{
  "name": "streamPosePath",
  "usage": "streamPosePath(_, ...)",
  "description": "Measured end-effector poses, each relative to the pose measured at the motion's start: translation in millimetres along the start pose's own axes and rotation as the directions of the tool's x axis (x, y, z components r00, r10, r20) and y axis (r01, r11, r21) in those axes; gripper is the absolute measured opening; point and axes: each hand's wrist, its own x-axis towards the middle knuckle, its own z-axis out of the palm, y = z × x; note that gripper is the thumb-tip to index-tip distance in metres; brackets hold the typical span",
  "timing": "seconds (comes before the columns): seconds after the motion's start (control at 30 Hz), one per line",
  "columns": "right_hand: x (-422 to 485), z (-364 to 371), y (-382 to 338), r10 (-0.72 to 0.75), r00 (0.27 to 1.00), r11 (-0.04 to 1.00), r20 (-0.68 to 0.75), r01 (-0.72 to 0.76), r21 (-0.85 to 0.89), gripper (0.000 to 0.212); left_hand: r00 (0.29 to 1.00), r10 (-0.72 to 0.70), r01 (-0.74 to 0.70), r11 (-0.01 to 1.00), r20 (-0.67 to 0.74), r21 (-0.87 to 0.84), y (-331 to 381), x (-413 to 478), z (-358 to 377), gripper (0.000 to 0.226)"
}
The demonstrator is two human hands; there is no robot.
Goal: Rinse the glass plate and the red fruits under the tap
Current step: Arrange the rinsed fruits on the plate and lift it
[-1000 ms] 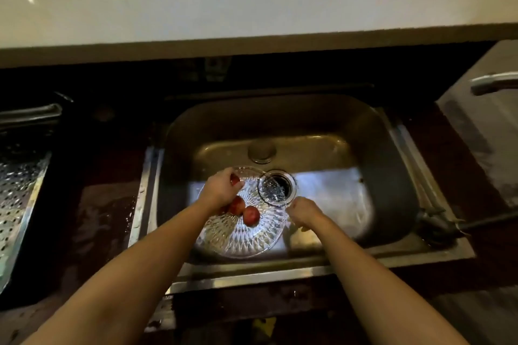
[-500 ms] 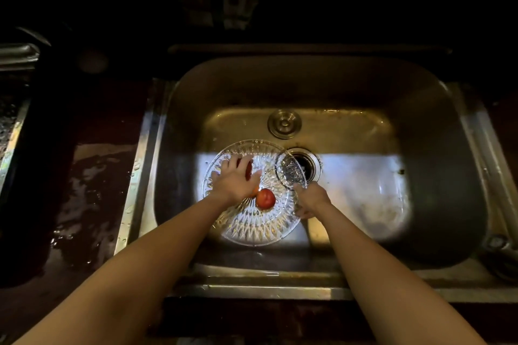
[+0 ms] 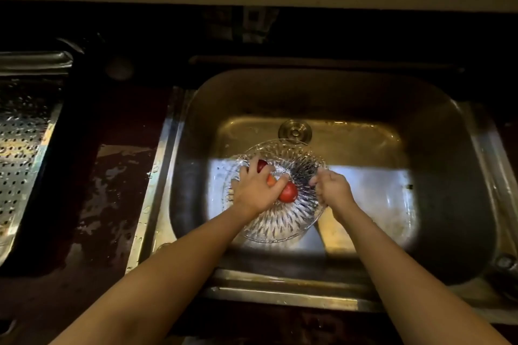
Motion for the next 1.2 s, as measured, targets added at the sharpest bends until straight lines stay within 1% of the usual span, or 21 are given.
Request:
streamPosePath(0.17, -12, -27, -42, -0.018, 0.999, 0.994, -0.036, 0.014, -0.106, 0.043, 1.0, -0.024, 0.027, 0.982, 0.018, -0.188, 30, -3, -17, 0.062)
streamPosePath(0.3, -20, -39, -74, -0.037, 0.993, 0.973, -0.109, 0.011, -0.232, 0.033, 0.999, -0.027, 0.034, 0.954, 0.027, -0.299, 50, -2, -35, 0.054)
streamPosePath(0.37, -23, -43, -89, -0.027, 0.992, 0.963, -0.126, -0.009, -0.271, 0.028, 0.999, -0.014, 0.03, 0.943, 0.05, -0.332, 55, -2, -45, 0.055)
streamPosePath(0.47, -31, -49, -112, 0.023, 0.997, 0.961, -0.075, -0.043, -0.275, 0.021, 0.996, 0.013, 0.019, 0.93, 0.085, -0.367, 61, -5, -59, 0.062)
streamPosePath(0.53, -36, -50, -124, 0.038, 0.995, 0.945, -0.091, -0.065, -0.319, 0.024, 0.992, 0.016, 0.038, 0.906, 0.123, -0.422, 65, -9, -67, 0.066)
streamPosePath(0.6, -42, -49, -134, 0.027, 0.99, 0.915, -0.139, -0.08, -0.395, 0.021, 0.989, 0.019, 0.056, 0.874, 0.149, -0.482, 67, -14, -73, 0.066)
streamPosePath(0.73, -55, -45, -146, 0.003, 0.994, 0.868, -0.113, -0.059, -0.493, 0.028, 0.981, 0.035, 0.083, 0.814, 0.191, -0.575, 67, -19, -80, 0.053)
streamPosePath(0.93, -71, -43, -150, 0.032, 0.99, 0.824, -0.136, -0.104, -0.557, 0.028, 0.971, 0.048, 0.117, 0.759, 0.235, -0.641, 64, -25, -81, 0.043)
streamPosePath(1.2, -98, -49, -158, 0.025, 0.988, 0.825, -0.151, -0.105, -0.555, 0.021, 0.973, 0.089, 0.074, 0.751, 0.211, -0.656, 71, -43, -86, 0.041)
